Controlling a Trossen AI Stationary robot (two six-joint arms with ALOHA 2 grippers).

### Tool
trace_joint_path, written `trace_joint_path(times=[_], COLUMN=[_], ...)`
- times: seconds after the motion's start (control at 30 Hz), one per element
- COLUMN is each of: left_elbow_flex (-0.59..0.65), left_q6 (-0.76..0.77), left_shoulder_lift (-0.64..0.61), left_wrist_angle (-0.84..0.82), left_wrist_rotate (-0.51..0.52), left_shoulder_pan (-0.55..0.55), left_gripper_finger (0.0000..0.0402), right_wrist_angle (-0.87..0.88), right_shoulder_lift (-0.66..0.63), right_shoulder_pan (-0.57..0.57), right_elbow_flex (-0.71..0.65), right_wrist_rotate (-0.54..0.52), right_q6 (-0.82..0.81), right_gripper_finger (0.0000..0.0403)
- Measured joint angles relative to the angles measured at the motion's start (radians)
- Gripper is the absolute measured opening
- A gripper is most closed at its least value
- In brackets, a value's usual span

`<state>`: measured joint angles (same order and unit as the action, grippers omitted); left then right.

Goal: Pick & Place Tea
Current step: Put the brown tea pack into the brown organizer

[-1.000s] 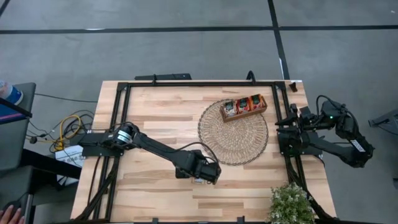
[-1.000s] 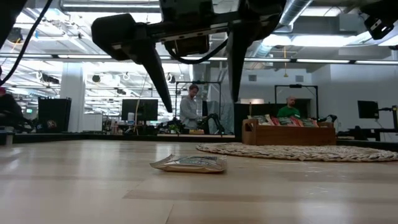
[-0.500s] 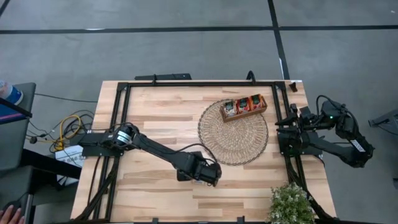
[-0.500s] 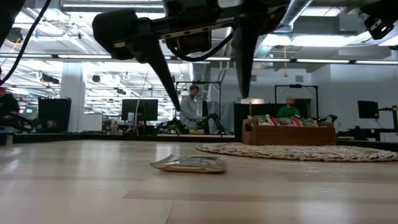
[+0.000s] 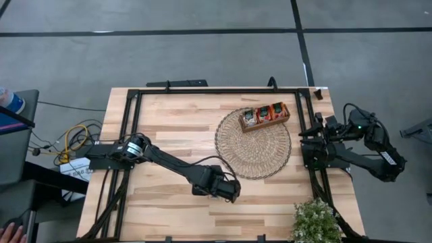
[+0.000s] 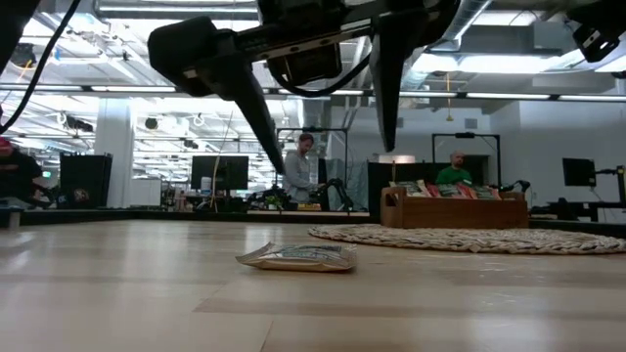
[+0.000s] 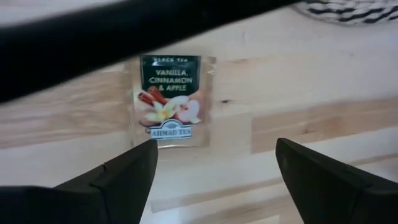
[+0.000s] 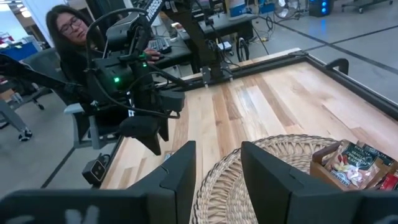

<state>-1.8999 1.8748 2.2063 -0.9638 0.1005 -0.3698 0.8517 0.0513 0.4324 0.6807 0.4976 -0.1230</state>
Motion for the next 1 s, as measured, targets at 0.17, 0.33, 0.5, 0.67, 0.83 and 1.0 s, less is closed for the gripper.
trace_joint_path(times=[0.17, 0.33, 0.5, 0.67, 0.83, 1.0], left_elbow_flex=[0.0, 0.0, 0.001, 0.001, 0.002, 0.002], left_q6=[-0.025, -0.051, -0.05, -0.054, -0.083, -0.076], left_shoulder_lift=[0.0, 0.0, 0.002, 0.026, 0.09, 0.117], left_wrist_angle=[-0.014, -0.026, -0.077, -0.034, 0.023, 0.014], left_wrist_rotate=[-0.04, -0.044, -0.04, -0.019, -0.106, -0.115], left_shoulder_pan=[-0.001, -0.003, -0.002, 0.003, 0.012, 0.02], left_gripper_finger=[0.0334, 0.0363, 0.0391, 0.0398, 0.0398, 0.0398], right_wrist_angle=[0.0, 0.0, 0.0, 0.0, 0.0, 0.0], right_shoulder_lift=[0.0, 0.0, 0.0, 0.0, 0.001, 0.001], right_shoulder_pan=[0.0, 0.0, 0.0, 0.0, 0.0, 0.0], right_elbow_flex=[0.0, 0.0, 0.0, 0.0, 0.0, 0.0], right_wrist_rotate=[0.0, 0.0, 0.0, -0.001, -0.003, -0.003], right_q6=[0.0, 0.0, 0.0, 0.0, -0.002, -0.009], right_gripper_finger=[0.0119, 0.0119, 0.0119, 0.0119, 0.0119, 0.0119])
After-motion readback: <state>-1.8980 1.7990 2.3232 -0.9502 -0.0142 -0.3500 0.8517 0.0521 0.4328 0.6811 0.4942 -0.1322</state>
